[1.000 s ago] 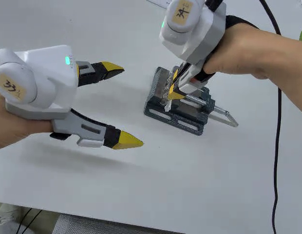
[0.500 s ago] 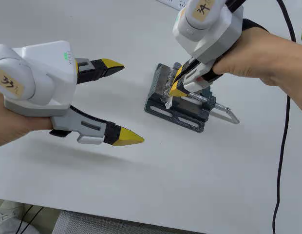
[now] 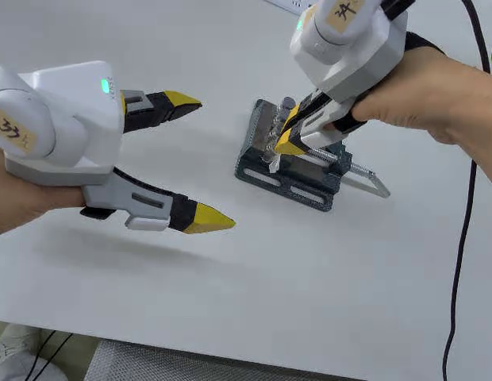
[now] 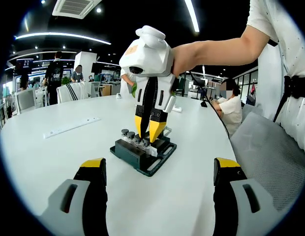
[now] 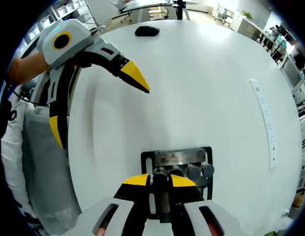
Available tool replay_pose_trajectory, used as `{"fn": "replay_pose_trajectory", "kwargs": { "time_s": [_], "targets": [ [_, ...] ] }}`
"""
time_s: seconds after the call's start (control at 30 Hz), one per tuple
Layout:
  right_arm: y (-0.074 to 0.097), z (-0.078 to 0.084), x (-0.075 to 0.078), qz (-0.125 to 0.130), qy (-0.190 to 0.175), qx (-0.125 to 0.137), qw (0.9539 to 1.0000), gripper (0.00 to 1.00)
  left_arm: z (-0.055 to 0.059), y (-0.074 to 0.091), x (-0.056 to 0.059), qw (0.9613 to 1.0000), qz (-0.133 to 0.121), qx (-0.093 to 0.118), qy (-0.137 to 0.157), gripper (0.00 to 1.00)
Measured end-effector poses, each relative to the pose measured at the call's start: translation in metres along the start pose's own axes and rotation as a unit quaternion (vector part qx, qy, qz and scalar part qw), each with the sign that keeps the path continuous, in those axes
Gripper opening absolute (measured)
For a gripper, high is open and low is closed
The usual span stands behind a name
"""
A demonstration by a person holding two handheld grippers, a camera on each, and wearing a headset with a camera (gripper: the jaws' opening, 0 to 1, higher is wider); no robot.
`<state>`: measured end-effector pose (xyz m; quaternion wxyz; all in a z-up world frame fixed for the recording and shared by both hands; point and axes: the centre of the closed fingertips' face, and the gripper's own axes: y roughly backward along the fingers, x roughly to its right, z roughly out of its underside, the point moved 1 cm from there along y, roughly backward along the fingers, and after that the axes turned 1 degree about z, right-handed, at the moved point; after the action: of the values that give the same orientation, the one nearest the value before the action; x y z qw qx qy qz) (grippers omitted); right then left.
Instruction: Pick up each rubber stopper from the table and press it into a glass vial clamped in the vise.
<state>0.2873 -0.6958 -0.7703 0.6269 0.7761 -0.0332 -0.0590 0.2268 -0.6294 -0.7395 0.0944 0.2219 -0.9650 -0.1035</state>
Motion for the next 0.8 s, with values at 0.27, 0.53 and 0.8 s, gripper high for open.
{"fn": "replay_pose_trajectory", "kwargs": {
  "time_s": [0.27,0.53,0.8],
  "targets": [
    [0.013,-0.001,0.005,0.017,-0.006,0.023,0.9996,0.09,0.001,0.001,-0.001,1.0,0.0,-0.001,0.0,0.89],
    [0.015,0.005,0.006,0.029,0.003,0.033,0.999,0.06,0.001,0.001,0.0,1.0,0.001,-0.002,-0.002,0.89],
    [0.008,0.003,0.002,0.021,0.004,0.04,0.999,0.02,0.0,0.0,0.0,1.0,0.003,-0.002,-0.001,0.88]
  ]
}}
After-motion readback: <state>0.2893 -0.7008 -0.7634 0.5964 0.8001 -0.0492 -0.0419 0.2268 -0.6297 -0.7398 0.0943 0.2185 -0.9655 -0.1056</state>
